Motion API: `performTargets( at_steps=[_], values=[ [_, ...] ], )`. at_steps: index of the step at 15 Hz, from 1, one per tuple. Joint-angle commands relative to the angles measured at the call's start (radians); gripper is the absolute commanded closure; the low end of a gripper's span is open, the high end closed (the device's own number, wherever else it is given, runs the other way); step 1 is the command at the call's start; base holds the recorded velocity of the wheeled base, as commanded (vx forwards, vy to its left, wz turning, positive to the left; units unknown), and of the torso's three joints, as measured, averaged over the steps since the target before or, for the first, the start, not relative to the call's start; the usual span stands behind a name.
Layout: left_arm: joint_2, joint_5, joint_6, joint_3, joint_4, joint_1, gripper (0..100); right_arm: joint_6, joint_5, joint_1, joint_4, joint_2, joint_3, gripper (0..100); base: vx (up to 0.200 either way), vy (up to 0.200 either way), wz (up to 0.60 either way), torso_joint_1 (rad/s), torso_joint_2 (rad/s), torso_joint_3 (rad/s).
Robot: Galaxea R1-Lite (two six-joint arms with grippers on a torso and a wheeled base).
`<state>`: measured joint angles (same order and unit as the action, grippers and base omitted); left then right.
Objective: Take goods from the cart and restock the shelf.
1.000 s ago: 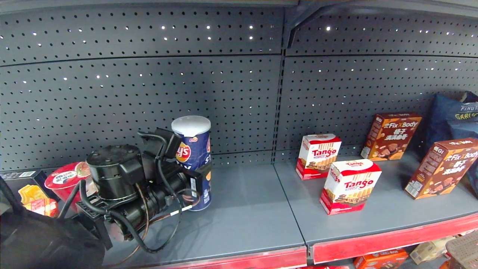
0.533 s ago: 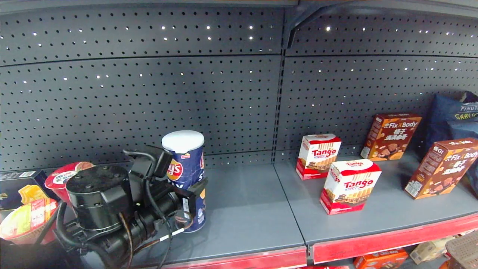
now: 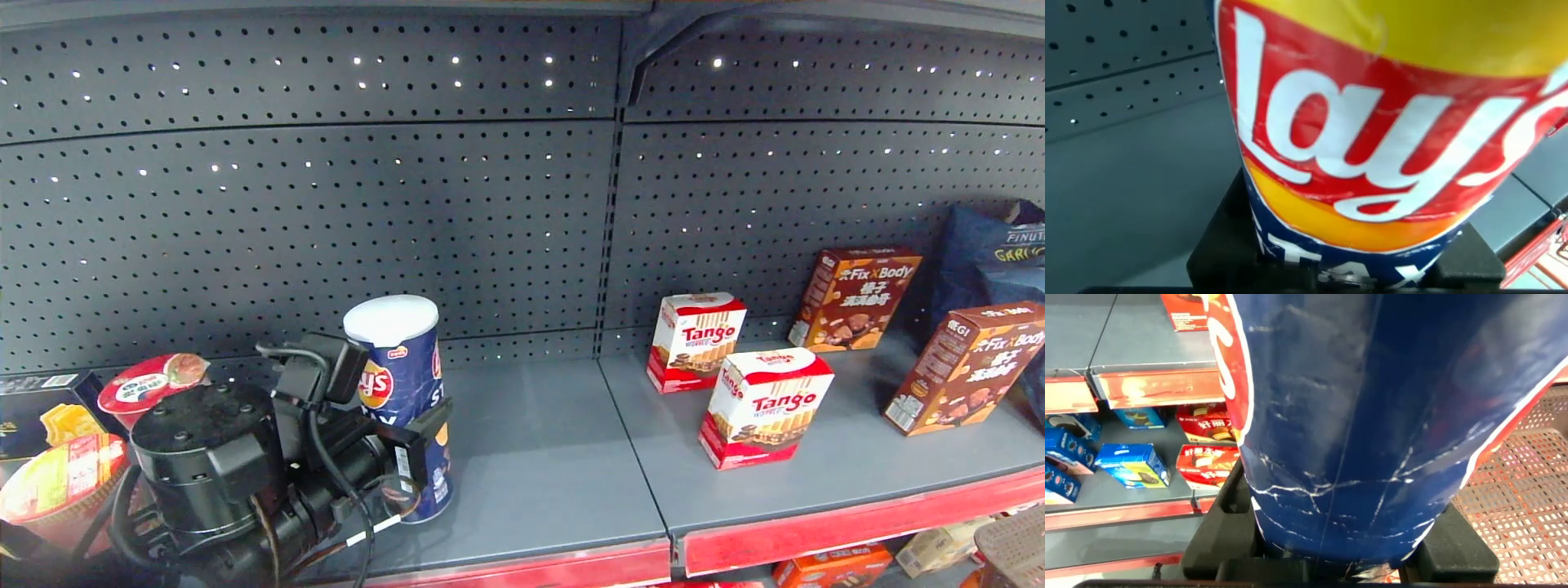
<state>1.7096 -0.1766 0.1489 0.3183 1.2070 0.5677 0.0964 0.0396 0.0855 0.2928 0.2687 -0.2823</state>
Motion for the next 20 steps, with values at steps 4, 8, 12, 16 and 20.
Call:
performTargets(
  at_steps=[4, 8, 12, 16, 20],
  values=[
    [0.018, -0.001, 0.003, -0.053, 0.036, -0.002, 100, 0.0, 0.0, 0.0, 0.0, 0.0, 0.0, 100, 0.0, 0.0, 0.0, 0.0, 0.0, 0.0],
    [0.018, -0.001, 0.004, -0.076, 0.051, -0.011, 100, 0.0, 0.0, 0.0, 0.0, 0.0, 0.002, 100, 0.0, 0.0, 0.0, 0.0, 0.0, 0.0],
    [0.047, -0.001, 0.012, -0.084, 0.066, -0.012, 100, 0.0, 0.0, 0.0, 0.0, 0.0, 0.003, 100, 0.0, 0.0, 0.0, 0.0, 0.0, 0.0],
    [0.162, 0.003, 0.008, -0.16, 0.299, -0.009, 0, 0.0, 0.0, 0.0, 0.0, 0.001, 0.002, 100, 0.0, 0.0, 0.0, 0.0, 0.0, 0.0],
    [0.183, 0.006, 0.008, -0.199, 0.364, -0.003, 0, 0.0, 0.0, 0.0, 0.0, 0.006, 0.005, 100, 0.0, 0.0, 0.0, 0.0, 0.0, 0.0]
  ],
)
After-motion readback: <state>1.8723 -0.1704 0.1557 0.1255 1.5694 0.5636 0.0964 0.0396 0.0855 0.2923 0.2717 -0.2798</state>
